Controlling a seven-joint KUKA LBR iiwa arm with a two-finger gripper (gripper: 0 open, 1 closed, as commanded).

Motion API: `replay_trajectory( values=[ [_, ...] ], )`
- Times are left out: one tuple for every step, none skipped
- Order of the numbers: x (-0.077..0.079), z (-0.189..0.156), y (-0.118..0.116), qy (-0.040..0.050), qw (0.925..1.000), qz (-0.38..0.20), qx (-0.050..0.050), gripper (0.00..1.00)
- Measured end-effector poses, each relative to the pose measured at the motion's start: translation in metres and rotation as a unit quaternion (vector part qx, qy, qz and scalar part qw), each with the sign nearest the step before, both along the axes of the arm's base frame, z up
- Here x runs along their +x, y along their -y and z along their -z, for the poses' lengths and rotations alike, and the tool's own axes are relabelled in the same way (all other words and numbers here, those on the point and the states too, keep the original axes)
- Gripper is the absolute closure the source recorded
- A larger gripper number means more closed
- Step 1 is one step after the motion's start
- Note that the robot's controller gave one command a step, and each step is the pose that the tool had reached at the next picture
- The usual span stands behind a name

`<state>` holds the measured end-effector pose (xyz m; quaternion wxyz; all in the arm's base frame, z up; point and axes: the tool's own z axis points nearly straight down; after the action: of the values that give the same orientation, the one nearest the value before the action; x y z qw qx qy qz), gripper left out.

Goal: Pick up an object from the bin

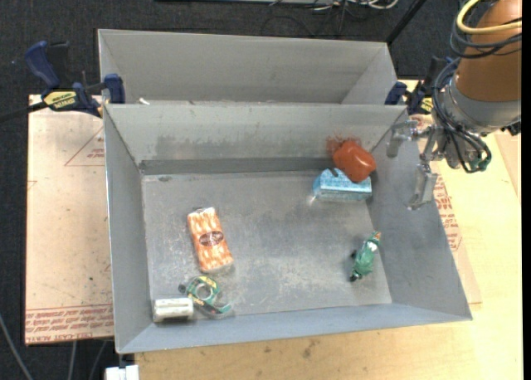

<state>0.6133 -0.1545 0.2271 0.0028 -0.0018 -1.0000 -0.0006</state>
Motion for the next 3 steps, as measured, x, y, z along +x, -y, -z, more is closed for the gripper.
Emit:
replay_trajectory(
  values=[
    [0.001, -0.005, -0.001, 0.0042, 1.0, -0.002, -0.001, 0.0],
    [-0.02, 0.051, -0.012, 0.0047, 0.9956, -0.093, 0.0, 0.0],
    [-0.058, 0.065, -0.039, 0.0035, 0.9572, -0.289, 0.001, 0.0]
  ],
)
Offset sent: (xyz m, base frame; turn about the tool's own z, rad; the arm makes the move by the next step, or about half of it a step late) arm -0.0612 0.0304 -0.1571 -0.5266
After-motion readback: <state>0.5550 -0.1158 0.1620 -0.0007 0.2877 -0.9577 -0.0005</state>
